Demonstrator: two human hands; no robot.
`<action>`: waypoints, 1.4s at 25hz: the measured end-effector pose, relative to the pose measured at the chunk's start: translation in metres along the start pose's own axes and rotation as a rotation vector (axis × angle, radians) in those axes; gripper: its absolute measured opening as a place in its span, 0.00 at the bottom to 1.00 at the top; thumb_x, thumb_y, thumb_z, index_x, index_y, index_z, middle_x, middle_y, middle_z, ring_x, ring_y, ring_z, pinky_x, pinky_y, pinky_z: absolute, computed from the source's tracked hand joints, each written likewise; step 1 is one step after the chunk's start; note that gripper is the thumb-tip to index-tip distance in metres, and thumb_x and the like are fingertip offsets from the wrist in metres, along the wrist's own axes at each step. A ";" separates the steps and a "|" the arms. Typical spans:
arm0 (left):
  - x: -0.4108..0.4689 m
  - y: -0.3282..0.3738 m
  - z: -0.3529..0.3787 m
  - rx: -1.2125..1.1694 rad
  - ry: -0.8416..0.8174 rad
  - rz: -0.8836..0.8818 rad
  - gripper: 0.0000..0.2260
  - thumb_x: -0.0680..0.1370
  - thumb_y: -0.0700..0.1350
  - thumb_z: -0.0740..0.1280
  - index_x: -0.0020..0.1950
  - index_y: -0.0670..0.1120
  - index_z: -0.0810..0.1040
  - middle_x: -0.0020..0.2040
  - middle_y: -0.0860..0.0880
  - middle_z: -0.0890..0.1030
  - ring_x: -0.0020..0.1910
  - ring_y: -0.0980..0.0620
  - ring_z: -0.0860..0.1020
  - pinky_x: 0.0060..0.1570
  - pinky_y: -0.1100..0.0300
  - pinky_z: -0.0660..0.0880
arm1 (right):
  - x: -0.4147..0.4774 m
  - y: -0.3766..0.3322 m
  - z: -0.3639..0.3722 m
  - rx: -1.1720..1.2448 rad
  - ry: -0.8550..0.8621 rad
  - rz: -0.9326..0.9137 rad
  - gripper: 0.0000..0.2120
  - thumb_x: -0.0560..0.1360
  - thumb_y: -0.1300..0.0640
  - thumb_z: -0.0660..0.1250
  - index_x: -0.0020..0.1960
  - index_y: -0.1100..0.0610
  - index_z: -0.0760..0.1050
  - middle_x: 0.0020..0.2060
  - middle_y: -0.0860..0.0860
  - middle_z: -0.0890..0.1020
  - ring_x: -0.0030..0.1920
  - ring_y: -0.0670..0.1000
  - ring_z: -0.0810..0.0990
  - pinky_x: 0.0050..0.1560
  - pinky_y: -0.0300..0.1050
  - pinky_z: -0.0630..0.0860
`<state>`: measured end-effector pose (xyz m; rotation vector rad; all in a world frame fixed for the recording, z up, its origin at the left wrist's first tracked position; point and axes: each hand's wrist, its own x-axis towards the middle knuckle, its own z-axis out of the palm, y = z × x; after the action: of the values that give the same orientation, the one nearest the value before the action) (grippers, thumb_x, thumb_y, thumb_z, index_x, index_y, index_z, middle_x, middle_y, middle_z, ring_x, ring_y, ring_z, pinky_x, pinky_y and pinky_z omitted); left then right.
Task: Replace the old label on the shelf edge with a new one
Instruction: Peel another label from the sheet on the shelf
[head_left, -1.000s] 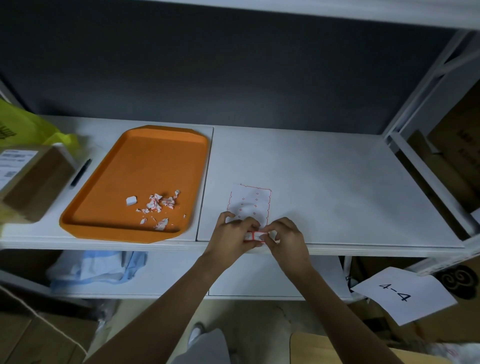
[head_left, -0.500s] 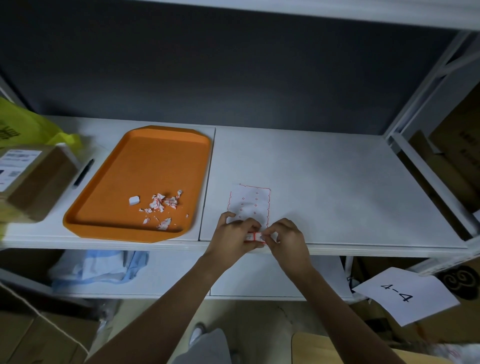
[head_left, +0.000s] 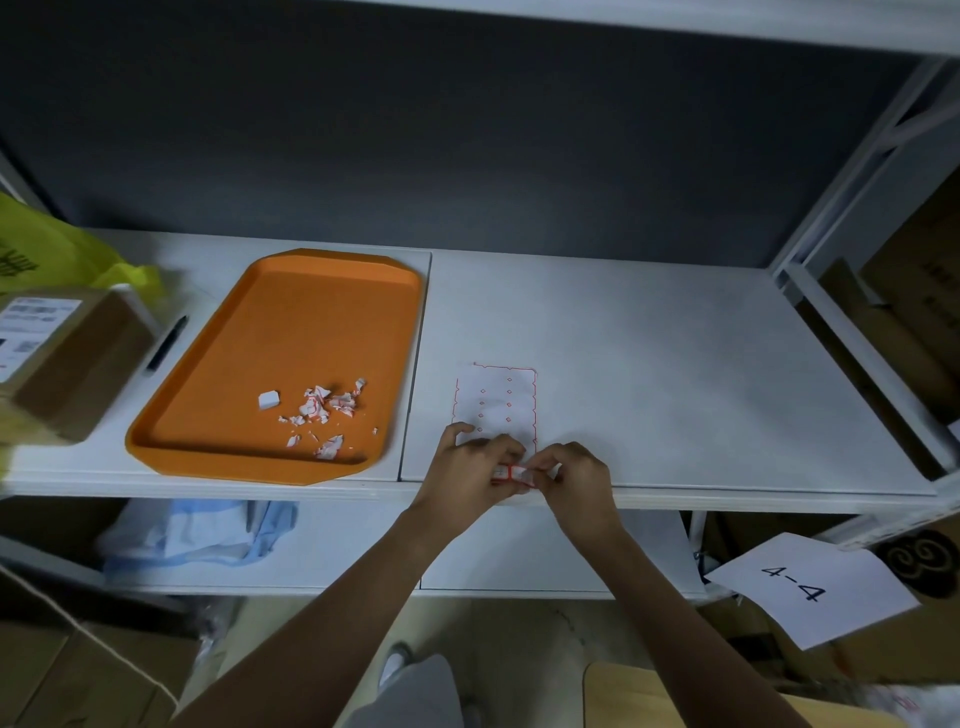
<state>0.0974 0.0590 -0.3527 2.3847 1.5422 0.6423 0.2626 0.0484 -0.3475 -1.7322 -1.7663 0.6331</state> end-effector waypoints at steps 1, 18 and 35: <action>0.000 0.000 0.000 0.004 -0.002 -0.001 0.18 0.74 0.62 0.67 0.57 0.52 0.80 0.50 0.55 0.84 0.53 0.51 0.79 0.67 0.63 0.55 | 0.002 0.001 0.000 -0.011 -0.006 0.004 0.03 0.71 0.57 0.74 0.43 0.58 0.83 0.42 0.53 0.83 0.38 0.46 0.75 0.39 0.22 0.65; 0.008 -0.010 0.007 -0.044 -0.071 -0.018 0.24 0.76 0.61 0.66 0.64 0.47 0.77 0.55 0.50 0.83 0.54 0.49 0.80 0.66 0.59 0.68 | -0.003 0.008 -0.003 -0.030 0.065 -0.143 0.02 0.77 0.61 0.65 0.46 0.56 0.76 0.43 0.47 0.78 0.43 0.47 0.75 0.44 0.42 0.75; -0.059 -0.014 0.011 -0.358 0.039 -0.327 0.08 0.71 0.54 0.74 0.45 0.51 0.83 0.46 0.56 0.82 0.38 0.60 0.76 0.44 0.77 0.71 | -0.039 0.015 0.030 0.213 0.015 -0.078 0.05 0.70 0.57 0.76 0.40 0.50 0.80 0.36 0.39 0.80 0.39 0.44 0.76 0.38 0.41 0.78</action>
<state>0.0710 0.0118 -0.3817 1.8229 1.6235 0.8121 0.2523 0.0122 -0.3828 -1.5135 -1.6818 0.7431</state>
